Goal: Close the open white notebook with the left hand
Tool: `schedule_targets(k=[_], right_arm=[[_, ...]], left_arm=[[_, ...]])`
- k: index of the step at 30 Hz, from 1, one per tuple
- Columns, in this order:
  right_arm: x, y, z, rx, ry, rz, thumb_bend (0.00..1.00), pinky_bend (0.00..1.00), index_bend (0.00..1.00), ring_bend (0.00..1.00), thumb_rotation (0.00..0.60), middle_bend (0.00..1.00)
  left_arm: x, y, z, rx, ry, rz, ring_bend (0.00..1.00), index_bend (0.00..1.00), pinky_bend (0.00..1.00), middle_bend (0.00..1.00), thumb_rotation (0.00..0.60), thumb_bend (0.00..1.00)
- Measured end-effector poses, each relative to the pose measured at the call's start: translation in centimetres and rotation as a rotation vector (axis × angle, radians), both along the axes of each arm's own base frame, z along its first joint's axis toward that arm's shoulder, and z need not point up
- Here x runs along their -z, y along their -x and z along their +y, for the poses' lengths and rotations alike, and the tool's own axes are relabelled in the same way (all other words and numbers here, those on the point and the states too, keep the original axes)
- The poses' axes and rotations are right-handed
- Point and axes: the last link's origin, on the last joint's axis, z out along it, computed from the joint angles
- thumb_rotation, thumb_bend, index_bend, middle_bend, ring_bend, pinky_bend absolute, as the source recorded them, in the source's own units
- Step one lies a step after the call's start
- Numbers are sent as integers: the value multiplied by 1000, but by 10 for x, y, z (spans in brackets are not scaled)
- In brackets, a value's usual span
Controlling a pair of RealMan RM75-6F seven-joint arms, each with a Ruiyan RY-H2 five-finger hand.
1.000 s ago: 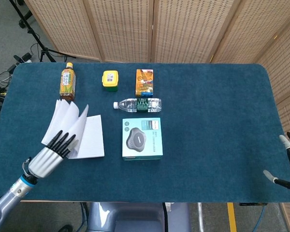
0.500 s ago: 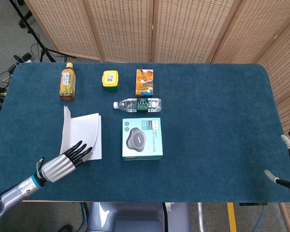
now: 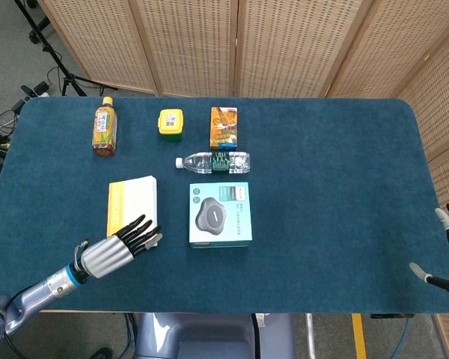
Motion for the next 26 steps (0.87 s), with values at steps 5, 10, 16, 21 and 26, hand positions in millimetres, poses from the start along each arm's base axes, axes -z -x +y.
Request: schedule_targets(k=[5,10,16,21,26], right_arm=[[0,0,0,-2,-1,1,0,0,0,0,600,0],[1,-1,1,-5,-1,4,0,0,0,0,600,0],[3,-2,2,-7,-5,12,0,0,0,0,600,0],[5,-3,2,-8,-7,20,0,0,0,0,600,0],[8,-4,1,-10,-14,32,0,0,0,0,600,0]], left_arm=[[-16,-14,-2,-19,-2,-202,0,0,0,0,600,657],[-38,-18,-10,-131,12,-463,0,0,0,0,600,283],[-62,-5,-26,-383,10,-729,0,0,0,0,600,44],[-87,11,-43,-604,0,-889,0,0,0,0,600,0],[-114,28,-61,-777,-32,-983,0,0,0,0,600,0]])
